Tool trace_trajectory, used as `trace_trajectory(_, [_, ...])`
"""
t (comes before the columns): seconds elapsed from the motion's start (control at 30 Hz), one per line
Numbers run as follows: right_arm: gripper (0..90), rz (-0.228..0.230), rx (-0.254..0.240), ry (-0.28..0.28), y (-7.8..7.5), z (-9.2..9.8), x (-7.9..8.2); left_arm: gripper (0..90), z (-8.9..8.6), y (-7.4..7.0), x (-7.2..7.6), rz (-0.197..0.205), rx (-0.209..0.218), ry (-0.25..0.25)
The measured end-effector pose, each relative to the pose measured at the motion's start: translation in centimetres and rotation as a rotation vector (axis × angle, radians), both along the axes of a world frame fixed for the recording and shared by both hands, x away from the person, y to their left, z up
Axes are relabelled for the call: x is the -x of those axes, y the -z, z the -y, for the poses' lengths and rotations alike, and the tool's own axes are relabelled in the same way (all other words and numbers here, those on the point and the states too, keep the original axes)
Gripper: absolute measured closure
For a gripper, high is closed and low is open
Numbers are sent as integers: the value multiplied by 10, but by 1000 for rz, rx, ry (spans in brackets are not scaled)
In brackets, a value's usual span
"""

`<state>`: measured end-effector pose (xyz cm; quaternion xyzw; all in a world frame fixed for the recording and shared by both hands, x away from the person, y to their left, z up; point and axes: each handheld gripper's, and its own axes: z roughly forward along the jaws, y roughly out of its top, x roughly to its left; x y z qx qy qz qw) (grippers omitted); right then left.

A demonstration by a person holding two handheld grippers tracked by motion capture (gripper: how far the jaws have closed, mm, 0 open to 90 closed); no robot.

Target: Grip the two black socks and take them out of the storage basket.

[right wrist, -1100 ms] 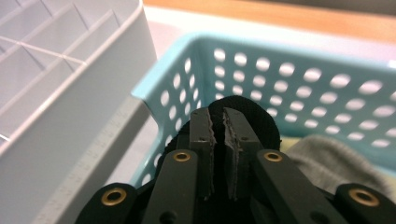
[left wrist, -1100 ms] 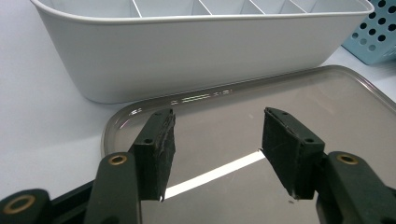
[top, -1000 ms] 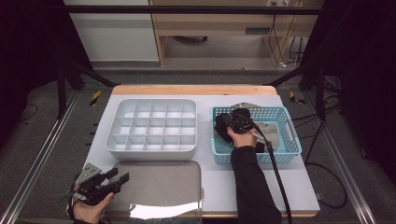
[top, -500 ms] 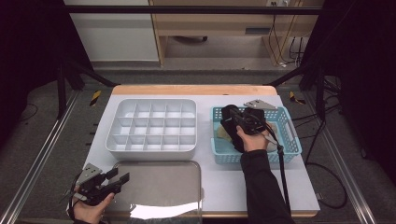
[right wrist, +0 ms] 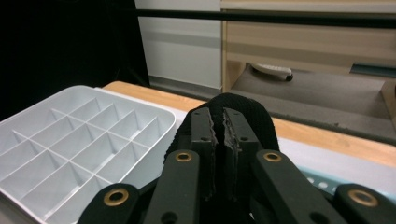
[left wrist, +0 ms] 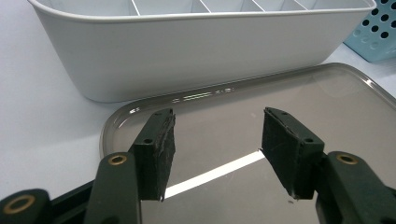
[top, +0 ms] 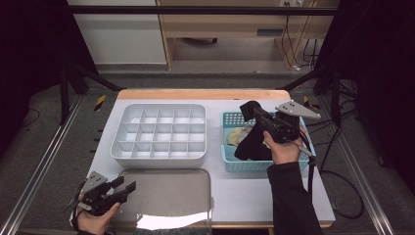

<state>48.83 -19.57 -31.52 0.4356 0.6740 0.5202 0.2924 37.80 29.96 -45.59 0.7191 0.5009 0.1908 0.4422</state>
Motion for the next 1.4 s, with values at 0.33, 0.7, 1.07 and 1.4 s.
trace_trajectory(0.33, [837,38,4,9,-17,1,3,429,0,0,0,0,2,0])
trace_trajectory(0.7, [837,76,-5,-51,-27,-3,35,429,0,0,0,1,1,-1])
trace_trajectory(1.07, [835,80,11,-141,-14,-4,84,432,0,0,0,-3,-2,-2])
trace_trajectory(1.4, [831,5,6,-198,27,-8,108,434,0,0,0,-2,-2,-7])
